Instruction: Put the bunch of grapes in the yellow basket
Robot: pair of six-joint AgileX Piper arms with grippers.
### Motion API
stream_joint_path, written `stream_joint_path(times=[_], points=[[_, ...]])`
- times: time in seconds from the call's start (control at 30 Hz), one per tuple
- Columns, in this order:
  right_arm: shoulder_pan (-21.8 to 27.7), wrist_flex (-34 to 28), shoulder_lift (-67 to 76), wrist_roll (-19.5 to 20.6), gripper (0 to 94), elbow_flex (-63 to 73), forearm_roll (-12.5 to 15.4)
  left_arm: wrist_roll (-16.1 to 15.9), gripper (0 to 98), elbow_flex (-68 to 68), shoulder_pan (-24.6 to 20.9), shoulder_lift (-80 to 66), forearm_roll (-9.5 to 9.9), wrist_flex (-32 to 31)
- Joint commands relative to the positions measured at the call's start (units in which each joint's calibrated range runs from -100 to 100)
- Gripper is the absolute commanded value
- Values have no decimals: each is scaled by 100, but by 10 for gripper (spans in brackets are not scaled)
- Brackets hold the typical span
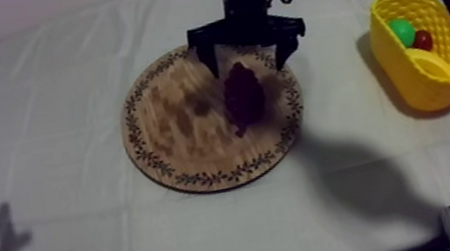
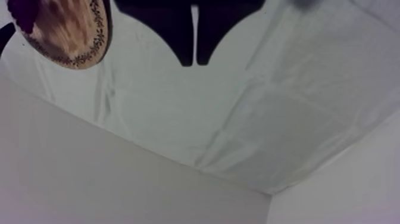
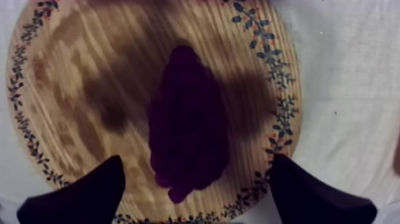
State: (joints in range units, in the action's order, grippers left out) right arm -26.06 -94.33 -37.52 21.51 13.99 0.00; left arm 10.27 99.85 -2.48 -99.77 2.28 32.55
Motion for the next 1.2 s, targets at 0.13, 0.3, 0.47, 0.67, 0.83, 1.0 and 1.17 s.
stream_joint_path(times=[0.13,0.3,0.47,0.67,0.83,1.0,1.17], points=[[-7,9,-333,5,718,98,-26,1,0,4,-1,3,-1,3],[-46,56,-541,-8,699,111,-15,1,0,4,-1,3,-1,3],[-90,163,-696,-48,628,65,38,1,0,4,-1,3,-1,3],[-99,294,-852,-59,524,14,81,1,0,4,-1,3,-1,3],[-91,400,-887,-74,422,50,41,1,0,4,-1,3,-1,3],[-67,466,-644,-93,388,0,3,1,0,4,-1,3,-1,3],[-74,487,-42,-171,390,-162,-155,1,0,4,-1,3,-1,3]])
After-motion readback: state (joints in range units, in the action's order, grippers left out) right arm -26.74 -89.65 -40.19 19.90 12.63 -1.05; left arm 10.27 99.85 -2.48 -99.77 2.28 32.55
